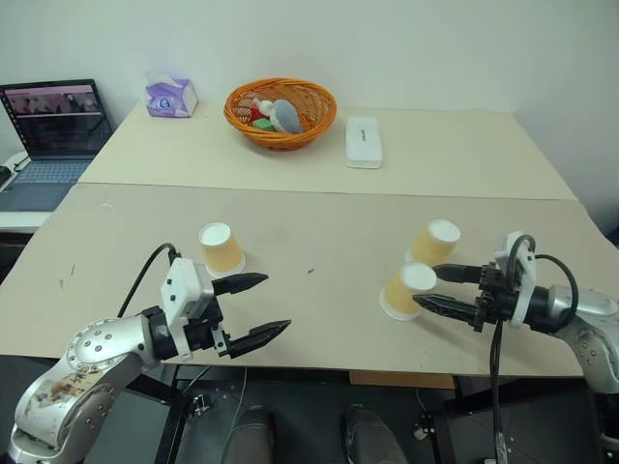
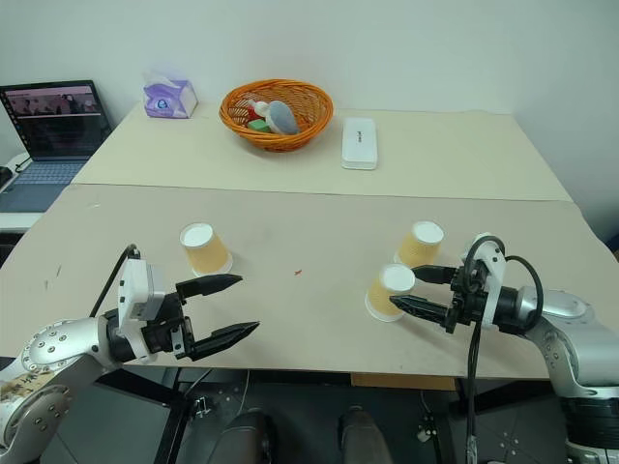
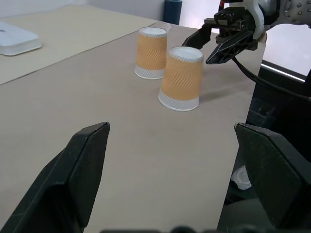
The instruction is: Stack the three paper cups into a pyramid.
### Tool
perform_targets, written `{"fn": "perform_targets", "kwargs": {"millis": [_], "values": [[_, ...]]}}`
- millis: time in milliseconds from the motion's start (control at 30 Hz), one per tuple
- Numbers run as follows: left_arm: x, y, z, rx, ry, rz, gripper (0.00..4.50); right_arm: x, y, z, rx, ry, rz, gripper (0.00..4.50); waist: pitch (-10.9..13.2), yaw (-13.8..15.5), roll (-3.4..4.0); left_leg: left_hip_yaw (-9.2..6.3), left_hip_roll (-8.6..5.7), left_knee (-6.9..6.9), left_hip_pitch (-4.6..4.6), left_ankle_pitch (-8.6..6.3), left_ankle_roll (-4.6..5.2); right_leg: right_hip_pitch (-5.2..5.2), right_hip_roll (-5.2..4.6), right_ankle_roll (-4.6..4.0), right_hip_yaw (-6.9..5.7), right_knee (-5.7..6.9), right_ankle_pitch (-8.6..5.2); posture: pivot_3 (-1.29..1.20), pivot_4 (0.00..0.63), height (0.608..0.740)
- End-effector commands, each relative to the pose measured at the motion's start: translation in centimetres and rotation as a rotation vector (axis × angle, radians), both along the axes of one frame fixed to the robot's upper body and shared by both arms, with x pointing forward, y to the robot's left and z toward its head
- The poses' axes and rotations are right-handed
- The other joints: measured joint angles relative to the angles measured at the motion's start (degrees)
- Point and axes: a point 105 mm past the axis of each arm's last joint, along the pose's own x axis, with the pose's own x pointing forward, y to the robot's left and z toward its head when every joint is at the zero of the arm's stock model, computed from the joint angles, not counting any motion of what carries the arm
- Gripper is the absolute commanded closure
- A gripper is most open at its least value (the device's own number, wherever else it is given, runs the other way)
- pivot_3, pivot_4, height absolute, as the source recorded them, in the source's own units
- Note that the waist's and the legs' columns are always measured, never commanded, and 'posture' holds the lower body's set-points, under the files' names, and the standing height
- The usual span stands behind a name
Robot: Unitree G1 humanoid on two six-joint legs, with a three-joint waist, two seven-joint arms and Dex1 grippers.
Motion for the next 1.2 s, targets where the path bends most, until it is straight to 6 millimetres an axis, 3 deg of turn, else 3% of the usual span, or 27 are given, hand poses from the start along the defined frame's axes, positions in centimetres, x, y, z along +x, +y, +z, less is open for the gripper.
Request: {"fn": "perform_targets", "kwargs": {"millis": [33, 333, 400, 433, 500, 533, 633, 867, 1033, 1200], "values": [[-0.3, -0.5, 0.9, -0.003, -0.055, -0.025, 0.13, 0.6, 0.3, 0.8, 0.001, -0.057, 0.012, 0.0, 0.0, 0.0, 0.0, 0.0, 0.0, 0.0, 0.0, 0.0, 0.0, 0.0, 0.0, 0.0, 0.0, 0.0, 0.0, 0.0, 0.15, 0.666], [-0.4, -0.3, 1.0, -0.008, -0.057, 0.006, 0.13, 2.2, 0.5, 0.7, 0.029, -0.095, -0.008, 0.0, 0.0, -0.1, 0.01, -0.02, 0.01, 0.0, 0.01, 0.0, 0.0, 0.0, 0.0, 0.0, -0.02, 0.01, 0.0, 0.0, 0.15, 0.666], [-0.4, -0.1, 0.8, -0.008, -0.052, 0.017, 0.0, 2.7, 0.6, 1.0, 0.049, -0.108, -0.018, 0.5, 0.0, -0.1, 0.02, -0.02, 0.01, 0.0, 0.01, 0.0, 0.0, 0.0, 0.01, 0.0, -0.02, 0.03, 0.0, 0.0, 0.15, 0.666], [-0.3, 0.0, 0.8, -0.008, -0.05, 0.021, 0.0, 2.8, 0.6, 1.1, 0.056, -0.112, -0.015, 0.54, 0.0, -0.1, 0.03, -0.02, 0.01, 0.0, 0.02, 0.0, 0.0, 0.0, 0.01, 0.0, -0.02, 0.03, 0.0, 0.0, 0.15, 0.666], [-0.3, 0.0, 0.7, -0.011, -0.046, 0.029, 0.0, 2.9, 0.8, 1.2, 0.049, -0.121, -0.013, 1.34, 0.0, -0.1, 0.03, -0.03, 0.01, 0.0, 0.01, 0.0, 0.0, 0.0, 0.01, -0.01, -0.03, 0.03, 0.0, 0.0, 0.15, 0.666], [-0.2, 0.2, 0.7, -0.015, -0.044, 0.042, 0.0, 3.1, 0.9, 1.3, 0.047, -0.124, -0.012, 1.53, 0.0, -0.1, 0.03, -0.03, 0.0, 0.0, 0.01, 0.0, 0.0, 0.0, 0.0, -0.01, -0.03, 0.03, 0.0, 0.0, 0.15, 0.666], [-0.1, 0.6, 0.5, -0.024, -0.03, 0.068, 0.0, 3.4, 1.3, 1.7, 0.047, -0.135, 0.003, 1.53, 0.0, -0.1, 0.04, -0.03, 0.01, 0.0, 0.0, 0.0, 0.0, 0.0, 0.0, -0.01, -0.03, 0.02, 0.0, 0.0, 0.15, 0.666], [0.2, 3.5, -1.2, -0.017, 0.01, 0.203, 0.0, 4.3, 7.9, 7.1, 0.225, -0.25, 0.169, 1.53, 0.1, -1.3, 0.15, -0.03, 0.09, -0.01, 0.06, 0.0, 0.0, -0.03, 0.06, -0.06, -0.04, 0.15, -0.02, 0.0, 0.15, 0.666], [0.0, 3.9, -1.7, -0.025, 0.021, 0.233, 0.0, 5.4, 12.1, 6.6, 0.207, -0.233, 0.271, 1.53, 0.1, -0.8, 0.14, -0.16, 0.05, -0.02, -0.06, 0.0, -0.01, -0.04, 0.0, -0.12, -0.19, 0.07, -0.06, 0.0, 0.15, 0.666], [-0.3, 3.6, -1.7, -0.026, 0.016, 0.233, 0.0, 7.3, 14.3, 4.5, 0.152, -0.175, 0.305, 1.53, 0.1, -0.1, 0.15, -0.15, 0.04, -0.02, -0.05, 0.0, -0.01, -0.05, -0.02, -0.12, -0.22, 0.09, -0.05, 0.0, 0.15, 0.666]]}}
